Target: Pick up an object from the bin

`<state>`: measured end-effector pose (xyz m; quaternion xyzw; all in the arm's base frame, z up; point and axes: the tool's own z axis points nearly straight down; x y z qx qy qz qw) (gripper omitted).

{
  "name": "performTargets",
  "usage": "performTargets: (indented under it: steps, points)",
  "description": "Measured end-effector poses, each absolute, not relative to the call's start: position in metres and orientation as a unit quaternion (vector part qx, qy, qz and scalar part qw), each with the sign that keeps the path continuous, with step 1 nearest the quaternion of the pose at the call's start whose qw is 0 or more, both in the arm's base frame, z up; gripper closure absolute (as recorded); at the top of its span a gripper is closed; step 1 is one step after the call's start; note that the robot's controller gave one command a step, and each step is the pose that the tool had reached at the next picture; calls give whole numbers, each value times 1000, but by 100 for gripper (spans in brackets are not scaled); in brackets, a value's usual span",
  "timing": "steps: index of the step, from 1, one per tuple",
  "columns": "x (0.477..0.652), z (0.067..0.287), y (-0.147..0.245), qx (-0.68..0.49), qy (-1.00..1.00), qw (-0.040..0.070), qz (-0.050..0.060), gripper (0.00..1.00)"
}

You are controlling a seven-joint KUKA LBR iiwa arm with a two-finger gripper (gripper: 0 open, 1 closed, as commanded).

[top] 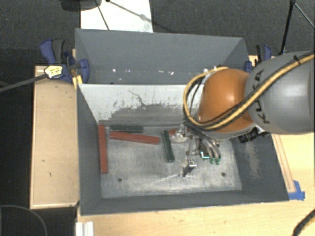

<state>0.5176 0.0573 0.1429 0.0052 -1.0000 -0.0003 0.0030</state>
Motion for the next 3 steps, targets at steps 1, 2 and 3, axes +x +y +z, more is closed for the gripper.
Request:
performTargets:
  steps: [1, 2, 3]
  points:
    - [520, 147, 57, 4, -1000, -1, -1, 0]
    - [497, 75, 46, 1, -1000, -10, -1, 100]
    - [493, 73, 46, 1, -1000, -3, -1, 0]
